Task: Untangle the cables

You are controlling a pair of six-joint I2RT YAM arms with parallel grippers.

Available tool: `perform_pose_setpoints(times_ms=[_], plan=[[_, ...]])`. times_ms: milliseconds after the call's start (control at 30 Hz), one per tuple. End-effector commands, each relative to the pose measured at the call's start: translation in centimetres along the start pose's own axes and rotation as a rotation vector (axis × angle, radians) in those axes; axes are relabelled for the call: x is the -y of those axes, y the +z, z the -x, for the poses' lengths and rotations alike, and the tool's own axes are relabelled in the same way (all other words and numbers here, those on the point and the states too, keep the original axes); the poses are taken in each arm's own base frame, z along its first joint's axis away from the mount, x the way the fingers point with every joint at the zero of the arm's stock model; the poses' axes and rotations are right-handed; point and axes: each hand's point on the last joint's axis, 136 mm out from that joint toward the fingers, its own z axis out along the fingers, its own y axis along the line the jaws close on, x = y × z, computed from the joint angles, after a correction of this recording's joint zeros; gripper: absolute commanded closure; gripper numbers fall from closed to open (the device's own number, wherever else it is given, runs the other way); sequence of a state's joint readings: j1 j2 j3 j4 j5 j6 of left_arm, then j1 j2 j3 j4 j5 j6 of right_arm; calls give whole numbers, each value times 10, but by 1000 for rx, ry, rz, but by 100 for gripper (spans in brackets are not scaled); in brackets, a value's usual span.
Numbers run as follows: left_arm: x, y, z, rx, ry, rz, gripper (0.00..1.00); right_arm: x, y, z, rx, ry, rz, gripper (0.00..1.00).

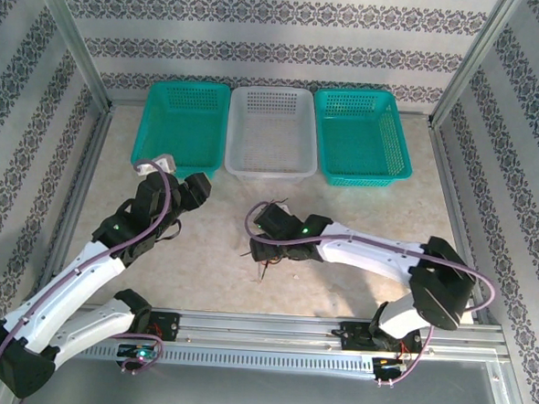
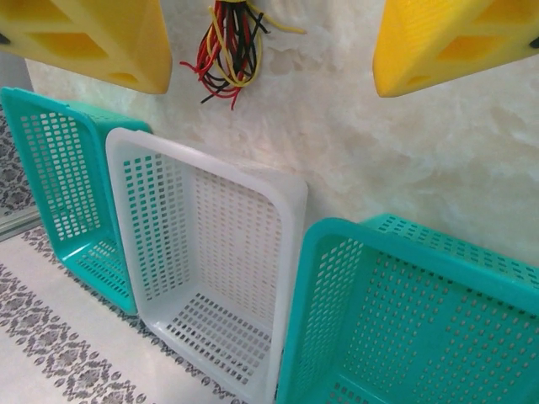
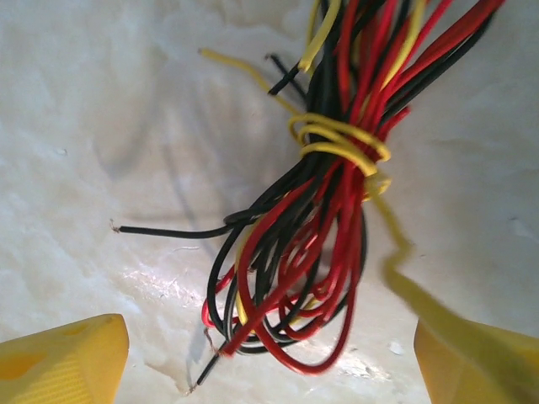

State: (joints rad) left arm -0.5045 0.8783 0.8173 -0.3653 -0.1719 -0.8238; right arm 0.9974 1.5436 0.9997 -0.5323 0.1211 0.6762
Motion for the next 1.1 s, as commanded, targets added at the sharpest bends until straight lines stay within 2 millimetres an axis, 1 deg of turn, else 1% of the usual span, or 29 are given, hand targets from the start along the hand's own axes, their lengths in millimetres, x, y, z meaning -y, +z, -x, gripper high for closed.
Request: perform_pose_setpoints(times_ms=[0,67,133,200,267,333,433,600,700,800,867,933,1000,1067], plan=[[9,1,-11,-82,45,-4,34,-7,10,5,-19,27,22,12],[14,4,-19,-142,105,-18,35,2,21,8,-31,67,9,12],[9,6,-23,-158,131,-1,34,8,32,12,-39,90,4,12],[6,5,-25,-157,134,4,31,10,38,14,-58,93,3,14],[11,2,-24,-160,153,-26,29,12,42,16,-70,96,9,16],[13,1,-23,-158,161,-33,29,19,46,18,-71,101,-3,17],[12,2,-23,-156,147,-25,29,28,51,13,-97,111,-6,18],[12,4,-24,-168,133,-17,30,37,60,3,-132,108,-2,23],[11,-1,-20,-162,149,-4,35,37,63,-5,-151,114,8,23],[6,-4,-16,-147,171,25,35,39,64,-11,-160,118,6,24],[0,-5,-15,-143,182,52,35,43,65,-15,-169,117,-2,28],[1,-3,-15,-143,187,57,35,46,65,-16,-170,114,-3,33],[6,-3,-13,-145,190,41,36,48,63,-16,-160,117,-3,36],[13,-3,-10,-142,194,15,37,48,60,-14,-145,117,5,41]])
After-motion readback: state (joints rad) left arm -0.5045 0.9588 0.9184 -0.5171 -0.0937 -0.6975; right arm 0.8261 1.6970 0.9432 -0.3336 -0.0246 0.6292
